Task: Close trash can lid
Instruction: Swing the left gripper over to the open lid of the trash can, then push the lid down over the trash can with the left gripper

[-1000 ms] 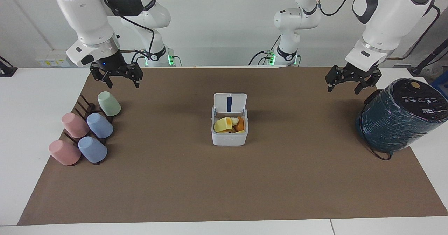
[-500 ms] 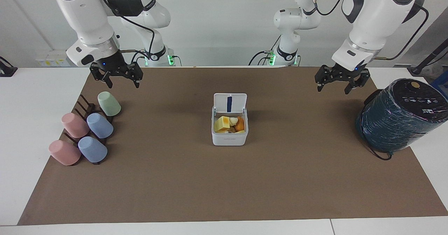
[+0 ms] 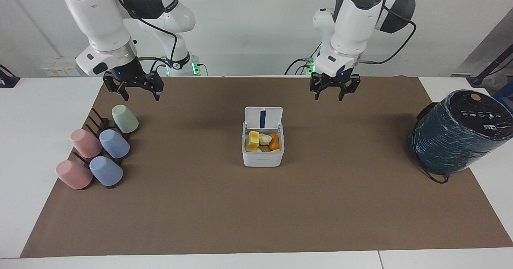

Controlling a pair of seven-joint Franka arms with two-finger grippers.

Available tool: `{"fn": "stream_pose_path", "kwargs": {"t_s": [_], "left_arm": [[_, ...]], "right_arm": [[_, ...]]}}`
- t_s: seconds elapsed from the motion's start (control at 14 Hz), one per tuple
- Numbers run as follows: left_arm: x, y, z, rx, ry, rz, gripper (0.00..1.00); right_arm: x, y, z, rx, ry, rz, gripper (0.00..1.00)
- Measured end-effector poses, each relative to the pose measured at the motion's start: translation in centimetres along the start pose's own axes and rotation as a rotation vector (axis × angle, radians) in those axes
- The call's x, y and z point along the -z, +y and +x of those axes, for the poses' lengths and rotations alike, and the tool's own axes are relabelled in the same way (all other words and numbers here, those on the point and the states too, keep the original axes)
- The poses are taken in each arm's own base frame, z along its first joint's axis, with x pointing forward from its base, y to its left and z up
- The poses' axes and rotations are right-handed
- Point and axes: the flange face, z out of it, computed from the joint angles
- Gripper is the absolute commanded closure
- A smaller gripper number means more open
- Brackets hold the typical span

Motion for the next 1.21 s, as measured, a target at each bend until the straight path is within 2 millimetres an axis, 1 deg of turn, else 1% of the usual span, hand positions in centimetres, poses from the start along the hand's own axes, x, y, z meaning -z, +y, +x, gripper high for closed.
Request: {"fn": "stream_pose_path", "kwargs": {"t_s": [0.21, 0.36, 0.5, 0.64, 0.79, 0.93, 1.14, 1.21], "left_arm": [[-2.0, 6.4, -3.7, 0.051, 0.074, -0.031, 0.58], [-3.1, 9.5, -5.6, 0.06, 0.112, -0.061, 0.59], [-3.9, 11.7, -6.6, 0.062, 0.151, -0.104, 0.65], [-5.4, 12.6, -6.1, 0.069, 0.203, -0.149, 0.69], [-7.4, 13.0, -4.6, 0.09, 0.245, -0.189, 0.7], [-8.8, 13.4, -3.0, 0.109, 0.298, -0.232, 0.73], [-9.9, 12.9, -0.8, 0.139, 0.376, -0.286, 0.78], [-10.2, 12.6, -0.2, 0.149, 0.394, -0.296, 0.81]], "right_arm": [[0.0, 0.0, 0.0, 0.0, 0.0, 0.0, 0.0], [0.0, 0.0, 0.0, 0.0, 0.0, 0.0, 0.0], [0.0, 0.0, 0.0, 0.0, 0.0, 0.0, 0.0], [0.0, 0.0, 0.0, 0.0, 0.0, 0.0, 0.0], [0.0, 0.0, 0.0, 0.0, 0.0, 0.0, 0.0], [0.0, 0.0, 0.0, 0.0, 0.0, 0.0, 0.0], [0.0, 0.0, 0.0, 0.0, 0.0, 0.0, 0.0], [0.0, 0.0, 0.0, 0.0, 0.0, 0.0, 0.0]]}}
